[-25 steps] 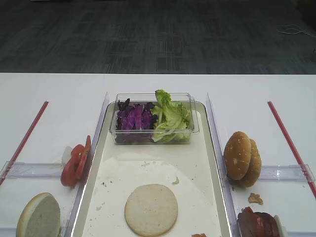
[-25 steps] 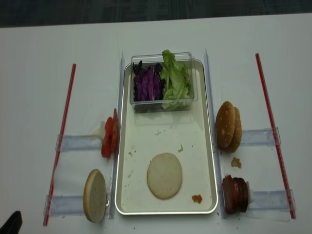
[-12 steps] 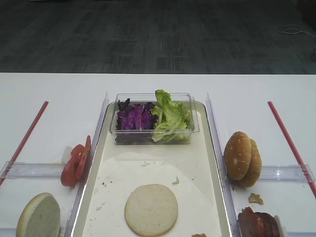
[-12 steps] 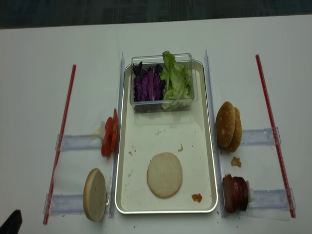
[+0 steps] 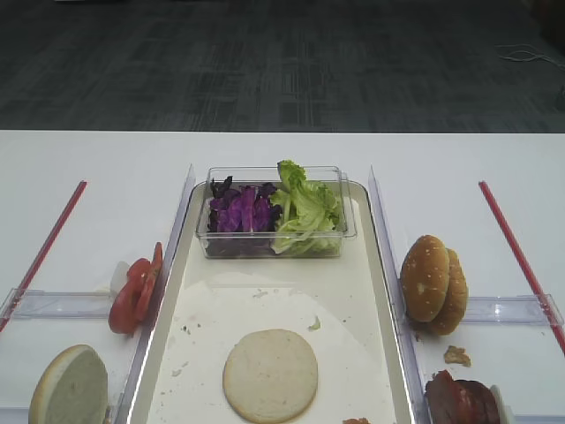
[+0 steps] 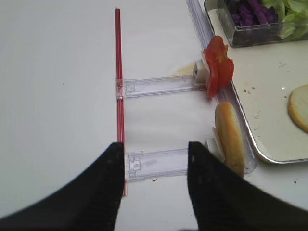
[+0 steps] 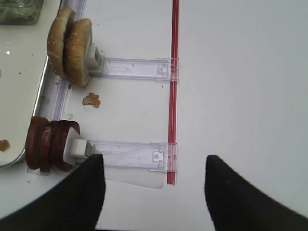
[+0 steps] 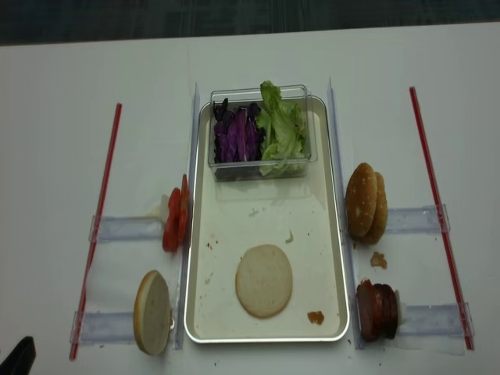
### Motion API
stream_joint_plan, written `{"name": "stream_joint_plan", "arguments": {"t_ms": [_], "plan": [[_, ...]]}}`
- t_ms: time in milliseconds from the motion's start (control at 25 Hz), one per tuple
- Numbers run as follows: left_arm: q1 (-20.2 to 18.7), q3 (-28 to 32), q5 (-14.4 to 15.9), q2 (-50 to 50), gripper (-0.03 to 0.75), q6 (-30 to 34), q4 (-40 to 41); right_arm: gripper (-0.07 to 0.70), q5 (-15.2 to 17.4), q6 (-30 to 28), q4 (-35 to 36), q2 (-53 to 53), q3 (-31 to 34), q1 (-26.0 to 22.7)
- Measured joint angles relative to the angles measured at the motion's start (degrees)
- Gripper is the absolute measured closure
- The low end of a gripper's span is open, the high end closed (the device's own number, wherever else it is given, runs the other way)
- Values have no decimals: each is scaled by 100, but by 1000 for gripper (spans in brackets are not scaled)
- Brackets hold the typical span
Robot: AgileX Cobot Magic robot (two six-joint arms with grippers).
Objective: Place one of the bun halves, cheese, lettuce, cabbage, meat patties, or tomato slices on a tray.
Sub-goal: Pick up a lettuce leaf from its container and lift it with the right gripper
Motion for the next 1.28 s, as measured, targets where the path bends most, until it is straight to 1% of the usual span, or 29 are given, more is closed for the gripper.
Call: {"name": "stream_joint_plan", "arguments": {"t_ms": [800, 920, 1280], "plan": [[0, 0, 0, 0, 419, 0, 0, 162, -35, 82, 143, 1828, -15, 0], [0, 0, 0, 0, 419, 0, 0, 162, 83, 49, 165, 2228, -185, 0], [0, 0, 0, 0, 419, 0, 0, 162, 389, -178, 105, 3384, -1001, 0]]}}
